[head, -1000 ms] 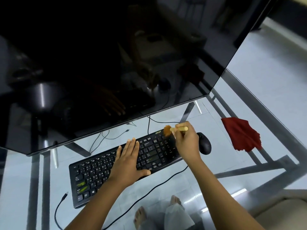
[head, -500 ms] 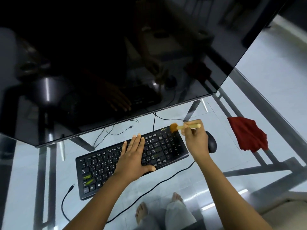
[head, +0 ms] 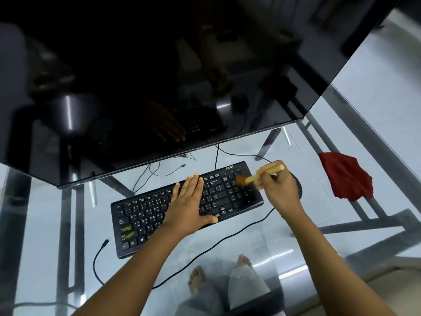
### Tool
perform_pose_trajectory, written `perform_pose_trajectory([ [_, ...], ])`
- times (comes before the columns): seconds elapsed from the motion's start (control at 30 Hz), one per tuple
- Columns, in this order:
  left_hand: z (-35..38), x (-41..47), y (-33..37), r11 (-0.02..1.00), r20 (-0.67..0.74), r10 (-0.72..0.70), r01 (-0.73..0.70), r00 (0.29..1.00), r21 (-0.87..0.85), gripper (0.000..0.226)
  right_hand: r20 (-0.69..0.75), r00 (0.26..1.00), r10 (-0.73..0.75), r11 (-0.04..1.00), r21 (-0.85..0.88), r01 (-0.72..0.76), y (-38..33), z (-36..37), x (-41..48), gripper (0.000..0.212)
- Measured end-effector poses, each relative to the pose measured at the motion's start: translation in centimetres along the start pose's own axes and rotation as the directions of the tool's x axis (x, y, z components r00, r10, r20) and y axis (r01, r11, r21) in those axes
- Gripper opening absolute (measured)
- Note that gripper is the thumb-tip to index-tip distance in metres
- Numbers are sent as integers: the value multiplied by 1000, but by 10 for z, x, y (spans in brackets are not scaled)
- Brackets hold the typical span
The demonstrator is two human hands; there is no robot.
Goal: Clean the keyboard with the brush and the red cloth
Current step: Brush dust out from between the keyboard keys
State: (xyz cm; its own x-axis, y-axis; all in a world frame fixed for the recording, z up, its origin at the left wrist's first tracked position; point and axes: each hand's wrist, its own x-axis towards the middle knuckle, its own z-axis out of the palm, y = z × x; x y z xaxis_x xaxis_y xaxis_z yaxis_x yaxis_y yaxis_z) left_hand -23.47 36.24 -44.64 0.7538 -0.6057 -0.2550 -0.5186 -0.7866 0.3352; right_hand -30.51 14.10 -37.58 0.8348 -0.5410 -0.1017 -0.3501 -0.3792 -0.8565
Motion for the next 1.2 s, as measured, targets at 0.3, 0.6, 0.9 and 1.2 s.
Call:
perform_pose_trajectory([
  [0.3,-7,-3,14,995,71,-70,64,995,74,111,85,996,32,999,20,-34,17,-2,-29,8],
  [0.6,-2,-16,5,991,68,-132,130,989,39,111,47,998,48,997,-58,-45,17,6,-29,8],
  [0.9,-2,-14,4,990,61,-135,133,989,37,112,-69,997,-35,999,-37,33,11,13,-44,11],
  [1.2,1,-14,10,992,53,-125,124,991,36,114,95,988,-120,993,1,121,28,22,-71,5],
])
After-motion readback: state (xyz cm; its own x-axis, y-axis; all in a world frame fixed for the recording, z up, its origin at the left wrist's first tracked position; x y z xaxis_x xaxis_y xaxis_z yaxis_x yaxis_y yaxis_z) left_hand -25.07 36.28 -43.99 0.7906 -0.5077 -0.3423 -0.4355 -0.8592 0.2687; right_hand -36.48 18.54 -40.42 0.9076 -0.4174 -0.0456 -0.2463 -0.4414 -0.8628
